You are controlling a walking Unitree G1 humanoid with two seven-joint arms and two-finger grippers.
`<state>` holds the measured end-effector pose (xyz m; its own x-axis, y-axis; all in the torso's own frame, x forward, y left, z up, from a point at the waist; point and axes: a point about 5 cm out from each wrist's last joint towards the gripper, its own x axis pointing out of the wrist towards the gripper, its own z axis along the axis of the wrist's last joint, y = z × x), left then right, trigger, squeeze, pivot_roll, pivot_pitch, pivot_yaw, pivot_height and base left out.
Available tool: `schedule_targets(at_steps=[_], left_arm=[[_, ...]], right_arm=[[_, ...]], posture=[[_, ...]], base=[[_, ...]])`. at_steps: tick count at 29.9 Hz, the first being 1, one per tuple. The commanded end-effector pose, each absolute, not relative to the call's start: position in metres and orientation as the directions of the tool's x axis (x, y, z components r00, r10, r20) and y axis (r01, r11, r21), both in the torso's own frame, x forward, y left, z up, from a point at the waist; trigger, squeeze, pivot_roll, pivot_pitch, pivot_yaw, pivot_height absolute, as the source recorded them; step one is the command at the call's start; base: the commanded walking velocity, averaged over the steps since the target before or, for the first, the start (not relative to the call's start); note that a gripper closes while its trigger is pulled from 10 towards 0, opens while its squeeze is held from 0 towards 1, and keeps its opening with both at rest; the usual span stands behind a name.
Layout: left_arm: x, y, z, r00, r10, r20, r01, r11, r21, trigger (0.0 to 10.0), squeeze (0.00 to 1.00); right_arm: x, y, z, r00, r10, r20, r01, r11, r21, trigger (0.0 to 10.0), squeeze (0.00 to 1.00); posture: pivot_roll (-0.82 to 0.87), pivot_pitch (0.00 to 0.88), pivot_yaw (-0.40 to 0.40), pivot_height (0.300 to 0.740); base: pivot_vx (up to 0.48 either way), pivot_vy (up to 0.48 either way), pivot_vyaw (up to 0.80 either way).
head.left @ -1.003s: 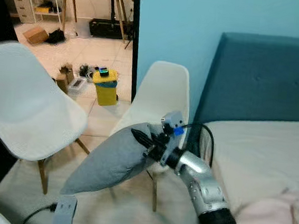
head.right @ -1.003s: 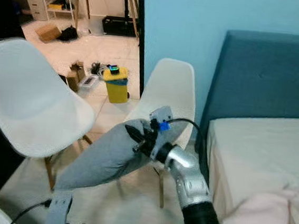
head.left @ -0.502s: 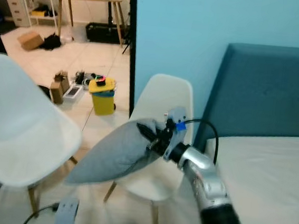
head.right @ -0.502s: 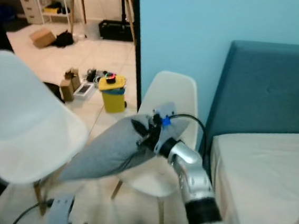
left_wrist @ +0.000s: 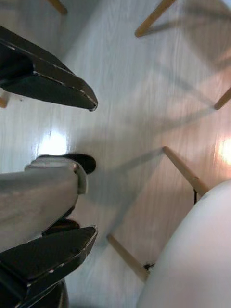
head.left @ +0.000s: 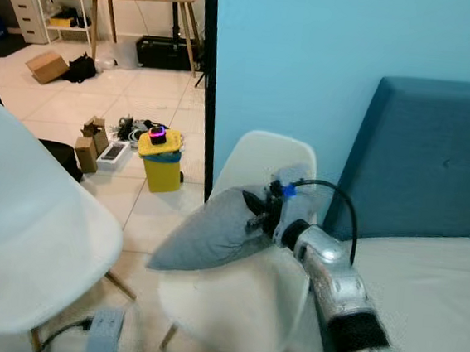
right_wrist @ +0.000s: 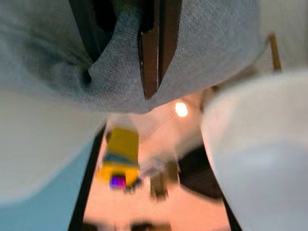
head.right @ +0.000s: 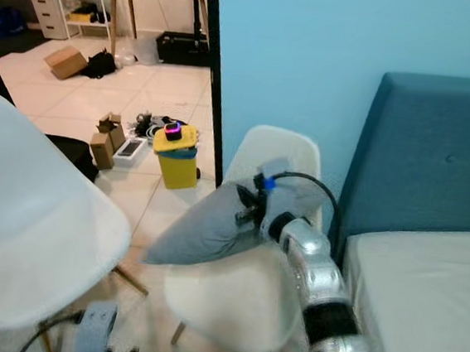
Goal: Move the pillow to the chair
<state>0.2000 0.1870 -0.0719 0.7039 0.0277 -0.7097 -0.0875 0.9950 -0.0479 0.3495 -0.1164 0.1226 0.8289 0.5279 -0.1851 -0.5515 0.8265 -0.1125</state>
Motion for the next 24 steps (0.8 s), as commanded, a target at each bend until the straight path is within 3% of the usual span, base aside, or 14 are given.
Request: schedule_targets(at_steps=[1,5,10,13,18,21,22,24], left_arm=[[0.190,0.188,-0.077,0.682,0.030,-0.731,-0.096,0.994,-0.048,10.0,0.00],[0.189,0.188,-0.078,0.682,0.029,-0.731,-0.096,0.994,-0.050,10.0,0.00],[0.186,0.187,-0.078,0.686,0.025,-0.727,-0.100,0.993,-0.061,10.0,0.00],[0.186,0.187,-0.078,0.686,0.025,-0.727,-0.100,0.993,-0.061,10.0,0.00],[0.186,0.189,-0.077,0.704,0.024,-0.710,-0.108,0.991,-0.074,10.0,0.00],[0.187,0.191,-0.076,0.714,0.024,-0.700,-0.109,0.991,-0.078,10.0,0.00],[0.189,0.194,-0.074,0.727,0.023,-0.687,-0.104,0.992,-0.077,10.0,0.00],[0.190,0.197,-0.073,0.735,0.023,-0.677,-0.100,0.992,-0.075,10.0,0.00]], right_arm=[[0.351,-0.120,0.123,0.837,0.514,-0.189,-0.544,0.817,-0.192,10.0,0.00],[0.351,-0.131,0.112,0.851,0.466,-0.242,-0.518,0.821,-0.241,10.0,0.00],[0.342,-0.164,0.073,0.866,0.309,-0.393,-0.436,0.851,-0.291,10.0,0.00],[0.342,-0.164,0.073,0.866,0.309,-0.393,-0.436,0.851,-0.291,10.0,0.00],[0.325,-0.171,0.038,0.848,0.196,-0.492,-0.354,0.901,-0.252,10.0,0.00],[0.317,-0.166,0.024,0.824,0.193,-0.533,-0.329,0.928,-0.172,10.0,0.00],[0.307,-0.147,0.009,0.770,0.255,-0.585,-0.337,0.941,-0.034,10.0,0.00],[0.301,-0.131,0.002,0.732,0.305,-0.609,-0.347,0.937,0.052,10.0,0.00]], posture=[[0.04,0.000,0.028,0.649],[0.04,0.000,0.028,0.639],[0.04,0.005,0.028,0.619],[0.04,0.005,0.028,0.619],[0.05,0.038,0.028,0.604],[0.05,0.056,0.032,0.594],[0.06,0.071,0.038,0.584],[0.07,0.077,0.041,0.574]], base=[[0.000,0.000,0.00],[0.000,0.000,0.00],[0.000,0.000,0.00],[0.000,0.000,0.00],[0.000,0.000,0.00],[0.000,0.000,0.00],[0.000,0.000,0.00],[0.000,0.000,0.00]])
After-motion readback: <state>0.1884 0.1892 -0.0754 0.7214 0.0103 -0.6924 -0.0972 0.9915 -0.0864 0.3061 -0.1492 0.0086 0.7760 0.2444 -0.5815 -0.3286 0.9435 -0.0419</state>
